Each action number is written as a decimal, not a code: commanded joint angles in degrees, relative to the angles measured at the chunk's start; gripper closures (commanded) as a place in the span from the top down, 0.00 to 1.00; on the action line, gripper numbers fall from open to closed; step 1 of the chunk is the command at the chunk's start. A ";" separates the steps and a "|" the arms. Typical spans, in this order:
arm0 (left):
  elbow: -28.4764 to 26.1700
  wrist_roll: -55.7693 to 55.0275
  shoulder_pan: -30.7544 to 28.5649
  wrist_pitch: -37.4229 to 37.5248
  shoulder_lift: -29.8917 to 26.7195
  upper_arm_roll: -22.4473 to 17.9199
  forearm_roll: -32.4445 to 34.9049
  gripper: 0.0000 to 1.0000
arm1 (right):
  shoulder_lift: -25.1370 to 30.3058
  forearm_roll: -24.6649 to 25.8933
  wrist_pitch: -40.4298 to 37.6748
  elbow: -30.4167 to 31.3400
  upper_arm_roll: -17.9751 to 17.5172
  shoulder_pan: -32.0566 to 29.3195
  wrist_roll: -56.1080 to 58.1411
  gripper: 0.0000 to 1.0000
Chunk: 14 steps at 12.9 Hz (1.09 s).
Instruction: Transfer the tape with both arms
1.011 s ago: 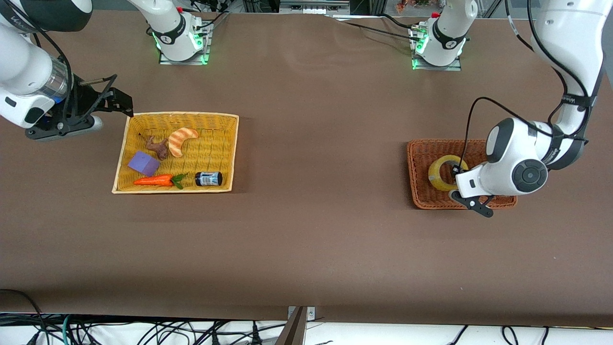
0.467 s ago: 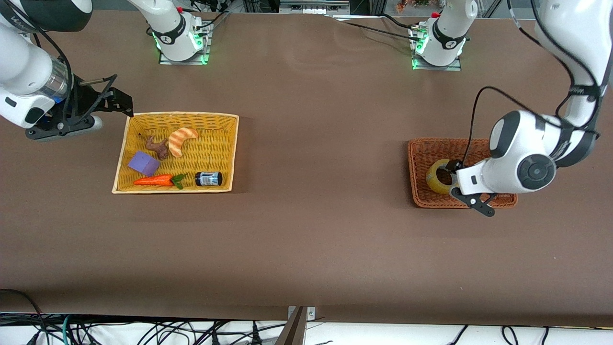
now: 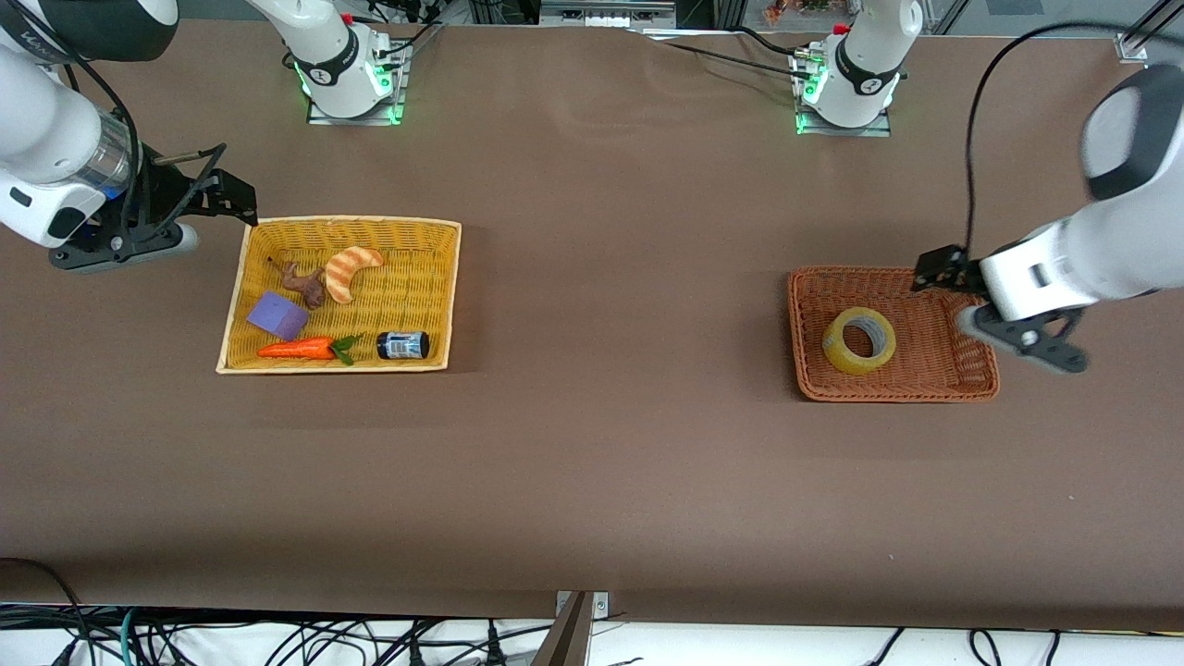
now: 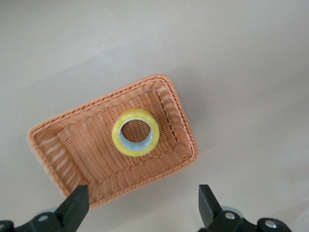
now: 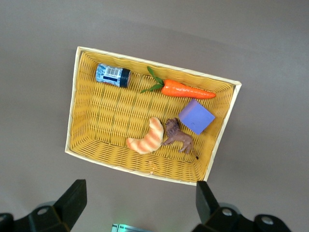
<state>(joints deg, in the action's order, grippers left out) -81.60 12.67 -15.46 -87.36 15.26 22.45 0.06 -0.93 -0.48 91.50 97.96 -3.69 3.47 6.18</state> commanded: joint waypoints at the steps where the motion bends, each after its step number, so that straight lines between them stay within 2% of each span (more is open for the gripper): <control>1: 1.28 -9.38 4.79 2.02 -3.72 -5.18 0.02 1.00 | 0.31 0.57 -0.45 -0.32 0.09 0.04 0.85 1.00; 2: -0.30 -14.56 8.74 1.50 -5.66 -9.66 -0.59 1.00 | 0.31 0.57 -0.45 -0.32 0.09 0.04 0.85 1.00; 3: -0.83 -18.87 10.26 -0.42 -6.37 -12.14 -0.50 1.00 | 0.31 0.57 -0.45 -0.41 0.09 0.04 0.85 1.00; 5: -8.09 -19.89 14.30 -5.42 -10.13 -17.50 -0.85 1.00 | 0.31 0.57 -0.45 -0.41 0.09 0.04 0.85 1.00; 7: -14.79 -19.10 14.58 -8.43 -15.41 -17.79 -0.94 1.00 | 0.31 0.57 -0.45 -0.32 0.09 0.04 0.85 1.00; 9: -18.14 -17.26 14.58 -8.00 -17.36 -17.70 -1.90 1.00 | 0.31 0.57 -0.45 -0.32 0.09 0.04 0.85 1.00; 14: -16.40 -16.45 14.23 -7.65 -16.40 -17.44 -2.79 1.00 | 0.22 0.66 -0.45 -1.11 0.09 0.04 0.94 1.00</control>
<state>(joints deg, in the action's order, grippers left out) -97.31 -5.02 -1.84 -94.41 -0.13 5.55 -1.49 -0.93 -0.47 91.52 97.77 -3.69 3.47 6.18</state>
